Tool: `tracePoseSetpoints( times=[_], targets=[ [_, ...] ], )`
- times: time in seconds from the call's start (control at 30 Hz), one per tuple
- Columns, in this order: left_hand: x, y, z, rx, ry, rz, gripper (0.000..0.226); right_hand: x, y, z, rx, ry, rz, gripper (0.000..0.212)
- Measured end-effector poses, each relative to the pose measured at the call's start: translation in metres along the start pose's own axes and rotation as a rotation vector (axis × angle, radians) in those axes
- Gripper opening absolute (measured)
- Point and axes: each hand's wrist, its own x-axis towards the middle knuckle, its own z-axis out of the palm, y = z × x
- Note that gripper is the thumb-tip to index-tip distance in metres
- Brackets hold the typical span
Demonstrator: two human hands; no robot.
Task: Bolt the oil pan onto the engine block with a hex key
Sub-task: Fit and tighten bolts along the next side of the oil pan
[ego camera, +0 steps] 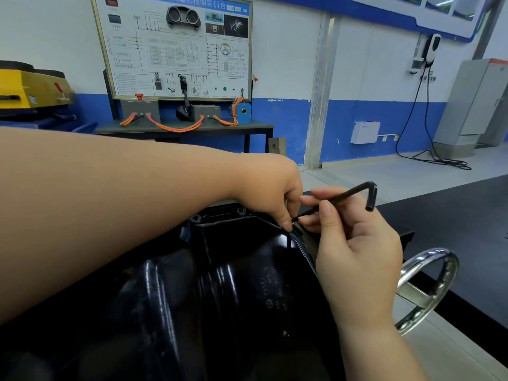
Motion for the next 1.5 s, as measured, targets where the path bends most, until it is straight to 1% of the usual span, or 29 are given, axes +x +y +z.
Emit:
tracePoseSetpoints(
  times=[0.17,0.3,0.4,0.5,0.53,0.6,0.63,0.67,0.73,0.8,0.93,1.1,1.37,1.5],
  targets=[
    [-0.0016,0.0003,-0.0017,-0.031,-0.024,0.01,0.013,0.0004,0.0005,0.0003,-0.039,-0.014,0.002,0.019],
    [-0.0012,-0.0002,-0.0024,-0.045,-0.022,0.003,0.027,0.0001,-0.0029,-0.0006,0.008,-0.01,-0.014,0.022],
    [-0.0014,0.0005,-0.0022,-0.052,-0.008,-0.007,0.025,-0.0003,-0.0018,-0.0011,0.022,-0.003,0.002,0.015],
    [0.0,-0.0023,0.0001,-0.056,-0.014,0.007,0.03,-0.0006,-0.0002,-0.0009,0.032,0.013,0.008,0.012],
    [-0.001,-0.0009,-0.0003,-0.063,-0.023,0.016,0.027,-0.0007,0.0001,-0.0009,0.033,0.016,0.007,0.013],
    [-0.0006,-0.0007,0.0006,-0.063,-0.047,0.009,0.007,-0.0007,0.0005,-0.0011,0.025,0.013,0.004,0.016],
    [0.0006,-0.0024,0.0013,-0.049,-0.053,0.006,0.006,-0.0007,0.0009,-0.0013,0.02,0.01,0.006,0.018],
    [0.0001,-0.0013,0.001,-0.039,-0.056,-0.002,0.009,-0.0008,0.0014,-0.0016,0.018,0.007,0.008,0.019],
    [0.0,0.0005,-0.0002,-0.036,-0.052,-0.005,0.005,-0.0009,0.0018,-0.0017,0.016,0.002,0.004,0.021],
    [0.0005,0.0009,-0.0011,-0.037,-0.034,0.005,0.014,-0.0009,0.0015,-0.0015,-0.002,-0.001,-0.012,0.023],
    [0.0002,0.0027,-0.0012,-0.048,-0.02,-0.009,0.006,-0.0007,0.0034,-0.0015,-0.039,-0.009,-0.021,0.021],
    [-0.0005,0.0034,-0.0023,-0.033,-0.012,-0.006,0.011,-0.0017,0.0049,-0.0015,-0.055,-0.006,-0.042,0.016],
    [-0.0007,0.0047,-0.0024,0.03,0.007,-0.006,0.015,-0.0008,0.0053,-0.0017,-0.049,-0.017,-0.047,0.017],
    [0.0011,0.005,-0.0013,0.054,0.005,-0.002,0.013,-0.0013,0.0057,-0.0024,-0.05,-0.011,-0.039,0.016]
  ],
)
